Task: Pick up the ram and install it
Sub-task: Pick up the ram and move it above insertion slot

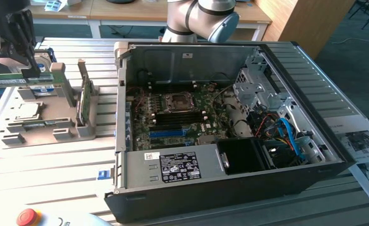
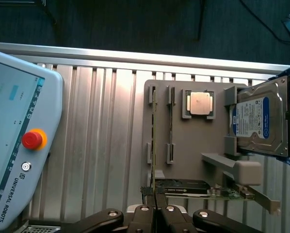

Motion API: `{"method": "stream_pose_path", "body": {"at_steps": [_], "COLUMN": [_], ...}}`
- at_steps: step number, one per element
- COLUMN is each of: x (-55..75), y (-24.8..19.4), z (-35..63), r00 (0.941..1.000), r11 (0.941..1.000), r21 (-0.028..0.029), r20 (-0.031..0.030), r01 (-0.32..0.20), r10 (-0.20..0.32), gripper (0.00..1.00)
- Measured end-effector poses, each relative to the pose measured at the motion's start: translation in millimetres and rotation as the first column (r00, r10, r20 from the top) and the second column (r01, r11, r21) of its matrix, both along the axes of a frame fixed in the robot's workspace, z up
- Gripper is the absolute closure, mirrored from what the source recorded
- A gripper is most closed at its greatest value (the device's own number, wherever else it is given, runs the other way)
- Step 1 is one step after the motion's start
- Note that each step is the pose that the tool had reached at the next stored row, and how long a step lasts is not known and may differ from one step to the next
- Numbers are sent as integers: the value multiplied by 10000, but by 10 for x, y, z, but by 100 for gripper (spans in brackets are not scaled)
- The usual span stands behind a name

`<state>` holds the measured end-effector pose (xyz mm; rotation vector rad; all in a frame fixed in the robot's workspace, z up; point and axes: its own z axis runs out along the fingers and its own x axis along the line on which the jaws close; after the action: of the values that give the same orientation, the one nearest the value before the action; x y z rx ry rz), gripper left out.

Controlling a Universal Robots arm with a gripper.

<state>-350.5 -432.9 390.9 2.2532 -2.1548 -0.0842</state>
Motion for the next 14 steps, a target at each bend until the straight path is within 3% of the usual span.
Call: {"method": "stream_pose_path", "body": {"at_steps": [7,14], "x": [1,3], "y": [0,-1], "z": [80,82], "r00": [10000,10000], "r11": [10000,10000], "r21": [1,-1], "r20": [-38,-41], "r01": [0,-1], "r10": [0,1], "gripper": [88,88]}}
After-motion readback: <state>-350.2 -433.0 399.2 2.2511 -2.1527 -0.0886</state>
